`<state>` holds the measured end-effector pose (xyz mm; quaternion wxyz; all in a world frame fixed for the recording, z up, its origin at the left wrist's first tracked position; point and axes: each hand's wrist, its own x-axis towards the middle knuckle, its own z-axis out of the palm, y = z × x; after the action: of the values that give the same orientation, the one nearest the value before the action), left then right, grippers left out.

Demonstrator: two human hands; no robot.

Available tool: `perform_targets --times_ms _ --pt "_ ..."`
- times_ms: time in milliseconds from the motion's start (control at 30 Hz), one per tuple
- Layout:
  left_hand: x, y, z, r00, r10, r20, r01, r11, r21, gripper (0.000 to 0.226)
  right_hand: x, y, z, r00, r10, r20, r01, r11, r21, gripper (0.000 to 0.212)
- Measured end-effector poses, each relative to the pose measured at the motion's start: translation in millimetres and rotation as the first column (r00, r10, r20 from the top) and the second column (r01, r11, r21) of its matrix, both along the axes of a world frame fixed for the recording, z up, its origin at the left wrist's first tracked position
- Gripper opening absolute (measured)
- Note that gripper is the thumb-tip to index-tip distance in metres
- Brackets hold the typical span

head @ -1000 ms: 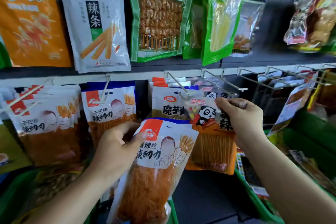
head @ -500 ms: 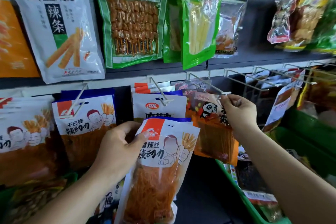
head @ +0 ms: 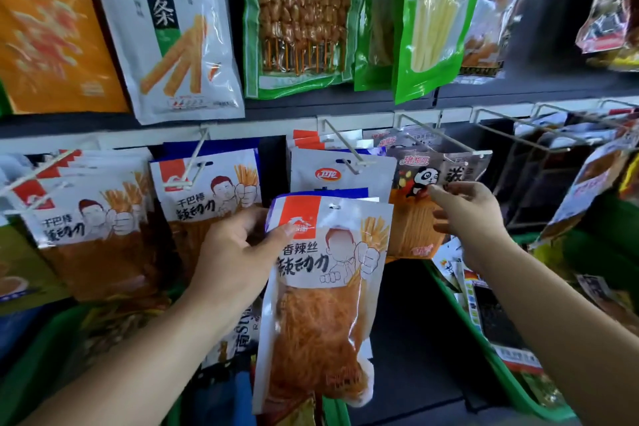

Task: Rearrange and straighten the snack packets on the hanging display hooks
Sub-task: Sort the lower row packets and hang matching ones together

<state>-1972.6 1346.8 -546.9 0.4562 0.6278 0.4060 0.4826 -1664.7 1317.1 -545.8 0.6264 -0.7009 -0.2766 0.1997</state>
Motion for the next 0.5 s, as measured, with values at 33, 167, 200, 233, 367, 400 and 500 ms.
perform_targets --times_ms 33,167,200,233,367,400,500 --pt "-4 -2 -2 1.0 -0.004 0.002 0.004 1.0 -0.011 0.014 -9 0 -1 0.998 0.06 -0.02 -0.061 0.998 -0.031 0.035" --pt "-21 -7 -7 1.0 0.007 0.017 -0.007 1.0 -0.019 0.016 -61 -7 0 0.987 0.149 0.062 -0.151 0.988 0.021 0.021" --pt "-24 -8 -7 1.0 0.016 0.026 -0.015 0.999 -0.03 0.016 -78 -11 3 0.975 0.219 0.043 -0.22 0.975 0.026 0.015" --pt "-27 -8 -7 0.999 0.026 0.035 -0.025 0.999 -0.042 0.016 -97 -16 7 0.948 0.319 -0.001 -0.319 0.948 0.017 0.018" --pt "-38 -10 -10 0.995 0.06 0.084 -0.052 0.994 -0.092 0.017 -140 -21 5 0.801 0.58 -0.147 -0.576 0.814 0.076 0.019" --pt "-42 -12 -10 0.992 0.069 0.102 -0.058 0.993 -0.105 0.016 -142 -19 3 0.803 0.577 -0.148 -0.567 0.817 0.11 0.027" --pt "-50 -11 -13 0.979 0.117 0.168 -0.092 0.984 -0.15 0.013 -148 -12 -7 0.814 0.552 -0.179 -0.538 0.834 0.122 0.04"
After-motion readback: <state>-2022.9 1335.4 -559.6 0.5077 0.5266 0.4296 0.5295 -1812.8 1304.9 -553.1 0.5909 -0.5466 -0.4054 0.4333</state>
